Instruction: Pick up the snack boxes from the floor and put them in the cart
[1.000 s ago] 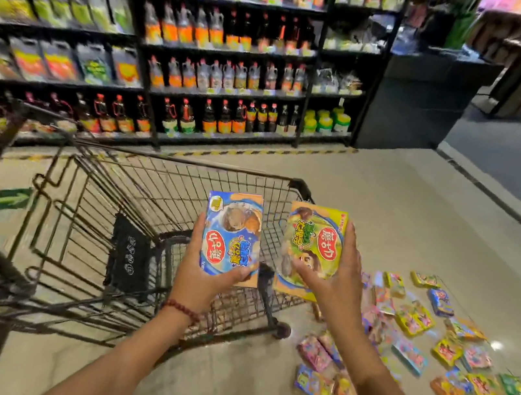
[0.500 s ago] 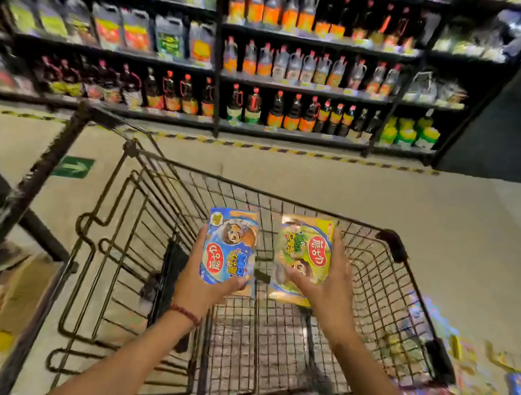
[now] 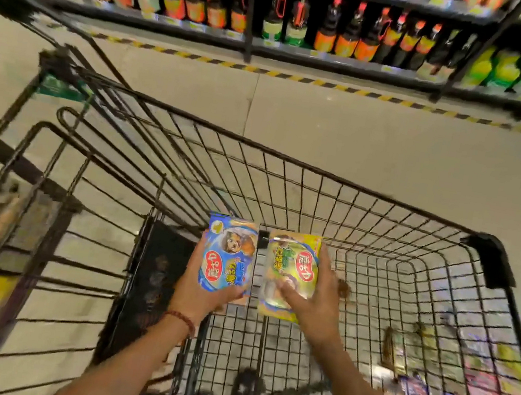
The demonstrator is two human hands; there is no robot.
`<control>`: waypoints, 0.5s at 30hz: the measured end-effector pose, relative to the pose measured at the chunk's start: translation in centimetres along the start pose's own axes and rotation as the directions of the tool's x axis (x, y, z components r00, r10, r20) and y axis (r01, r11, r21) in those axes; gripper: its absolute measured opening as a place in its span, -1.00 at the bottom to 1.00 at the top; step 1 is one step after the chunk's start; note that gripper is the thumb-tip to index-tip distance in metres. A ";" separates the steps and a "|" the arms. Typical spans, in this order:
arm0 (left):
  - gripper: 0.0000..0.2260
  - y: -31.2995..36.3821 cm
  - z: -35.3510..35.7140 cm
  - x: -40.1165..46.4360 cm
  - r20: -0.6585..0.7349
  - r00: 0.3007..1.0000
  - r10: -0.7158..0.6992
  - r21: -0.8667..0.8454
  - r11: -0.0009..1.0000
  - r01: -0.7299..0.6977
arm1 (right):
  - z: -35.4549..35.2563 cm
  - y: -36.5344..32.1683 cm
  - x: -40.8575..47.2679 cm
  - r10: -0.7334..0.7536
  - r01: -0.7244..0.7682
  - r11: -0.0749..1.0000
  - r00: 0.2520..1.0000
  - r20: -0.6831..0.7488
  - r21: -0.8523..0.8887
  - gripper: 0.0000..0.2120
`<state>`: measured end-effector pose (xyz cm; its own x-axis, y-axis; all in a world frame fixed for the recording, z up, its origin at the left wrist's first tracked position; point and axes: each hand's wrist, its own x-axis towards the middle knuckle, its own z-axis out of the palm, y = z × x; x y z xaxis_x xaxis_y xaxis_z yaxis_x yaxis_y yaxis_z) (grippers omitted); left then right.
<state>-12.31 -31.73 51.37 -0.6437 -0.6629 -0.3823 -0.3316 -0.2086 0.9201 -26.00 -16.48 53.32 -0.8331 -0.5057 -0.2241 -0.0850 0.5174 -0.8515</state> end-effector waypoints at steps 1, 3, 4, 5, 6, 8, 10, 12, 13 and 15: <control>-0.06 -1.1 0.5 1.1 -0.003 1.000 -0.022 0.007 1.000 0.022 | 0.6 1.3 0.9 0.011 -0.011 1.000 1.000 0.013 0.012 -0.05; -0.02 -3.1 1.3 3.0 -0.005 0.998 -0.059 0.023 0.998 0.059 | 1.7 4.1 2.6 0.009 -0.008 1.000 0.999 0.032 -0.011 -0.08; -0.02 -4.0 1.7 3.9 -0.011 0.997 -0.078 0.023 0.997 0.078 | 2.3 5.3 3.5 0.005 -0.004 1.000 0.999 0.038 -0.029 -0.10; -0.04 -5.0 2.1 4.8 -0.019 0.995 -0.094 0.013 0.995 0.095 | 2.8 6.4 4.3 0.002 0.000 0.999 0.999 0.040 -0.040 -0.11; -0.07 -6.0 2.3 5.7 -0.026 0.994 -0.107 0.004 0.994 0.107 | 3.4 7.3 5.1 0.008 -0.005 0.999 0.999 0.045 -0.050 -0.12; -0.13 -7.6 2.8 7.2 -0.036 0.991 -0.127 -0.014 0.992 0.126 | 4.5 9.0 6.6 0.016 -0.013 0.998 0.999 0.051 -0.057 -0.12; -0.14 -9.4 3.1 8.6 -0.032 0.992 -0.123 0.005 0.992 0.124 | 5.6 10.3 8.1 0.014 -0.008 0.995 0.999 0.053 -0.103 -0.09; -0.14 -10.4 3.3 9.5 -0.046 0.991 -0.128 0.027 0.991 0.129 | 6.7 11.5 9.2 0.021 -0.015 0.992 0.999 0.050 -0.123 -0.07; -0.16 -10.9 3.3 9.9 -0.062 0.989 -0.134 0.027 0.990 0.136 | 7.3 12.1 9.6 0.030 -0.024 0.993 0.998 0.053 -0.116 -0.07; -0.22 -11.8 3.4 10.4 -0.079 0.986 -0.146 0.023 0.989 0.148 | 8.2 12.7 10.0 0.064 -0.057 0.995 0.995 0.081 -0.085 -0.08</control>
<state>-17.39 -33.73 36.24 -0.5321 -0.6797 -0.5048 -0.4395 -0.2879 0.8509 -30.95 -20.62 36.35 -0.7900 -0.5257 -0.3153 -0.0838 0.6021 -0.7940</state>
